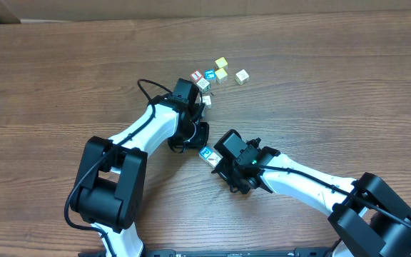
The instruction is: Flip 3 blocks
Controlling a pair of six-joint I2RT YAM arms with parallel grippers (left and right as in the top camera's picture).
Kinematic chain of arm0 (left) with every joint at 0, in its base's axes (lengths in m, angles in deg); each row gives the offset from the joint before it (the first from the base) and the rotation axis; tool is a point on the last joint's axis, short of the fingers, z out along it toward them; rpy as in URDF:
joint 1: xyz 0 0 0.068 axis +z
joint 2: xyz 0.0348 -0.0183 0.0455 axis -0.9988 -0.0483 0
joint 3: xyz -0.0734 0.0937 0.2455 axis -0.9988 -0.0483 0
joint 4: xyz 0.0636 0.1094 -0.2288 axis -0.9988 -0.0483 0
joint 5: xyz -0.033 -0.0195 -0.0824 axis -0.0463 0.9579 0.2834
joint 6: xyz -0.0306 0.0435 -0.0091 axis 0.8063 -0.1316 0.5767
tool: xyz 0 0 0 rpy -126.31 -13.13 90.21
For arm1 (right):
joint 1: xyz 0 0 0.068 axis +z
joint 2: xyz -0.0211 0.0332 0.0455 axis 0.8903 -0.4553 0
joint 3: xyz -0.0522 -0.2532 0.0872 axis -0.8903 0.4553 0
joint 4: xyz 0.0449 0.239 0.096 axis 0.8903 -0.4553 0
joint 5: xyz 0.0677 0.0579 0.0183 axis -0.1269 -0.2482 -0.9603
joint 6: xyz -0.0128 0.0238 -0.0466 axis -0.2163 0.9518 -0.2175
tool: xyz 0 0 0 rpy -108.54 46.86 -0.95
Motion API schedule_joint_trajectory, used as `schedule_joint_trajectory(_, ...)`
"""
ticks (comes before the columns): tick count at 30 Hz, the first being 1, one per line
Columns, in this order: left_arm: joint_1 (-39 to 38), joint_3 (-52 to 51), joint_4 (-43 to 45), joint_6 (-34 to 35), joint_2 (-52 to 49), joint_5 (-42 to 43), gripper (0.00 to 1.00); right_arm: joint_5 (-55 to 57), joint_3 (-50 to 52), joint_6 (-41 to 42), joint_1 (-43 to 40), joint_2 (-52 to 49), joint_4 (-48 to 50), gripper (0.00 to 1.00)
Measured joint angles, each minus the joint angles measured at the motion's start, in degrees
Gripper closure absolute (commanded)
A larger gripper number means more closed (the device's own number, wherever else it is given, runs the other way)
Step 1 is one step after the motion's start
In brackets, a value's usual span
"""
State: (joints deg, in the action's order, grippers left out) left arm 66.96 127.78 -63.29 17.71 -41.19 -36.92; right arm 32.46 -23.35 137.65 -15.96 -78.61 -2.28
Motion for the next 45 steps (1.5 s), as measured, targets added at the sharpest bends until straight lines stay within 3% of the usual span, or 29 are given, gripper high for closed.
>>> schedule_joint_trajectory(24, -1.14, 0.42, 4.68, 1.11, -0.81, -0.48, 0.96, -2.19, 0.35, 7.69, 4.44, -0.15, 6.6, 0.96)
schedule_joint_trajectory(45, -1.14, 0.42, 5.4, 1.11, -0.85, -0.46, 0.96, -1.03, 0.35, 8.72, 4.52, -0.15, 6.71, 0.96)
